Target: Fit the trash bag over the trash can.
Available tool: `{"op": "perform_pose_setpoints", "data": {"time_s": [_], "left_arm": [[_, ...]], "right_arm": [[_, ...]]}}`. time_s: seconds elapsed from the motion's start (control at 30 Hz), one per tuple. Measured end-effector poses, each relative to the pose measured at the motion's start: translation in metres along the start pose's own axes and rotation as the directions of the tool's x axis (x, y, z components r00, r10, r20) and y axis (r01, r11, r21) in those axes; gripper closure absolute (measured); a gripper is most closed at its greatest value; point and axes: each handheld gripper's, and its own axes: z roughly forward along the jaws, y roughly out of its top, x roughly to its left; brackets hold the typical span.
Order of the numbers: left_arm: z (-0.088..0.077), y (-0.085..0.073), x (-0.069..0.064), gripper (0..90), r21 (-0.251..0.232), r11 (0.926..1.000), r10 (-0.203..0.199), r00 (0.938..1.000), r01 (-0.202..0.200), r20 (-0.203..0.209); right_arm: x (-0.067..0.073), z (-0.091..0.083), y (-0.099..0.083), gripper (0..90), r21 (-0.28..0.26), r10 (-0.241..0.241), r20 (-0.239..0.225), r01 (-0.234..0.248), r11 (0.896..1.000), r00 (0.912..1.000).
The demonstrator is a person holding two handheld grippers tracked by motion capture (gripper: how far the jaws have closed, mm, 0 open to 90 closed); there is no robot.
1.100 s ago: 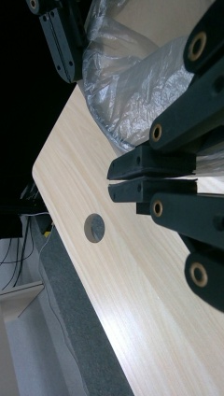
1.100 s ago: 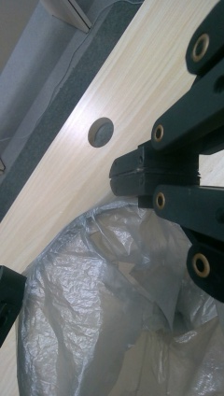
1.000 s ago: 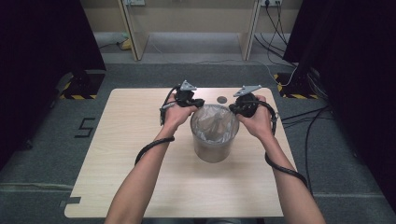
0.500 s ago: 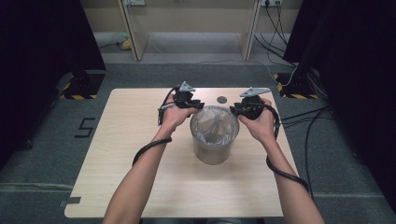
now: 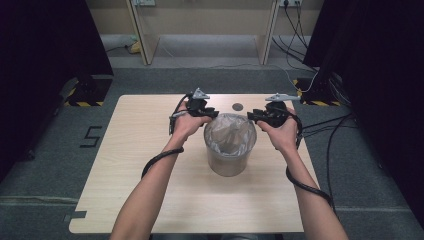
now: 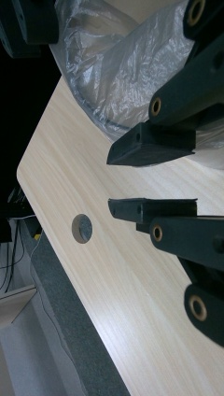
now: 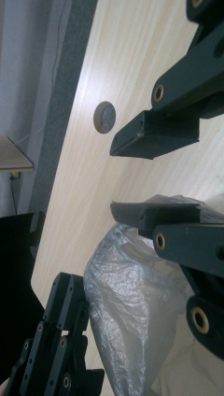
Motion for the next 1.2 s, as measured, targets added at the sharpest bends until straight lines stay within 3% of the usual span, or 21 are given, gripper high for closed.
{"op": "perform_pose_setpoints", "data": {"time_s": [0.2, 0.33, 0.6, 0.77, 0.97, 1.07, 1.2], "left_arm": [[-0.001, -0.001, 0.001, 69.2, -0.007, 1.0000, 0.003, 1.0000, -0.003, -0.003], [-0.002, -0.002, 0.002, 65.7, -0.015, 0.9998, 0.012, 0.9999, -0.012, -0.006], [-0.006, -0.002, 0.003, 62.2, -0.030, 0.9995, 0.014, 0.9999, -0.014, -0.008], [-0.010, -0.002, 0.004, 61.3, -0.039, 0.9991, 0.016, 0.9999, -0.016, -0.006], [-0.015, -0.001, 0.003, 60.4, -0.056, 0.9982, 0.019, 0.9998, -0.020, -0.007], [-0.019, -0.001, 0.003, 59.8, -0.058, 0.9980, 0.026, 0.9996, -0.027, -0.013], [-0.024, 0.000, 0.001, 59.8, -0.072, 0.9968, 0.035, 0.9993, -0.036, -0.012]], "right_arm": [[0.004, -0.008, 0.006, 66.1, -0.039, -0.018, -0.001, 0.018, 0.999, 0.9998], [0.007, -0.015, 0.005, 75.3, 0.004, -0.062, 0.010, 0.062, 0.998, 0.9980], [0.010, -0.019, -0.001, 80.1, 0.048, -0.084, -0.019, 0.085, 0.995, 0.9963], [0.010, -0.020, -0.003, 83.2, 0.059, -0.079, -0.018, 0.080, 0.995, 0.9967], [0.010, -0.021, -0.004, 80.8, 0.065, -0.076, -0.024, 0.077, 0.995, 0.9968], [0.009, -0.020, -0.006, 88.3, 0.073, -0.069, -0.030, 0.071, 0.995, 0.9971], [0.008, -0.021, -0.007, 90.0, 0.085, -0.068, -0.025, 0.070, 0.994, 0.9974]]}}
